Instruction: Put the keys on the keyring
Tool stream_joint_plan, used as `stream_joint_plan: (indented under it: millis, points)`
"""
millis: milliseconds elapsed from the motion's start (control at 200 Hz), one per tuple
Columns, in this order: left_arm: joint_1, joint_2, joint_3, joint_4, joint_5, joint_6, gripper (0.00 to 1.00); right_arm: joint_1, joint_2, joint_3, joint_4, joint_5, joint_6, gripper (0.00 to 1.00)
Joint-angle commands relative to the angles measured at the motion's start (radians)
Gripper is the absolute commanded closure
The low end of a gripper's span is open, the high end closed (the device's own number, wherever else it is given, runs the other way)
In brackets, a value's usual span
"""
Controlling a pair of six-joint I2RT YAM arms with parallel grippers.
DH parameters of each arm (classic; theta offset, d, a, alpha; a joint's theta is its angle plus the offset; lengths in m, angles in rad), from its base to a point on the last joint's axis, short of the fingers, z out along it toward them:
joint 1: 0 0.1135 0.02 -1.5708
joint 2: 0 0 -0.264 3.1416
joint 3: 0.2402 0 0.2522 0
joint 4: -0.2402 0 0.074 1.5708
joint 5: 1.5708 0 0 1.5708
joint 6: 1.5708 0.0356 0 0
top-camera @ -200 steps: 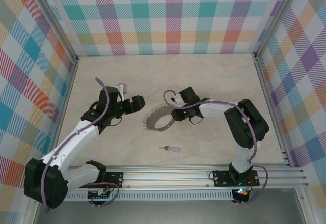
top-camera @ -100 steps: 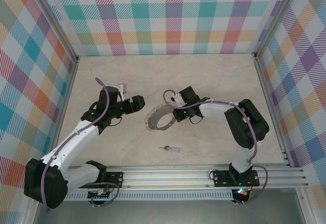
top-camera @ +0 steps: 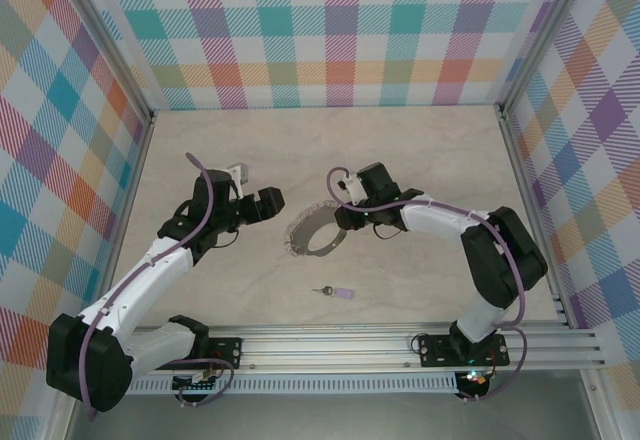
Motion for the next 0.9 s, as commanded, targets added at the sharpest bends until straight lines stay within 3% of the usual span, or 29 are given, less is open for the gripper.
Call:
stream_joint_plan:
  millis: [0,310,575,895]
  points:
    - [-0.011,-0.015,-0.003,0.002,0.005,-0.005,0.12,0.005,-0.008,-0.036,-0.027,0.015,0.003,0.58]
    - [-0.011,-0.001,0.002,0.005,0.009,-0.004,0.12,0.005,0.058,-0.058,0.007,0.038,0.006,0.58]
    - [-0.011,0.007,0.016,-0.002,0.011,0.004,0.12,0.006,0.011,-0.124,0.078,-0.099,0.156,0.57]
    - [-0.011,-0.037,0.005,-0.011,0.001,-0.008,0.12,0.049,0.092,-0.104,0.113,-0.173,0.241,0.59]
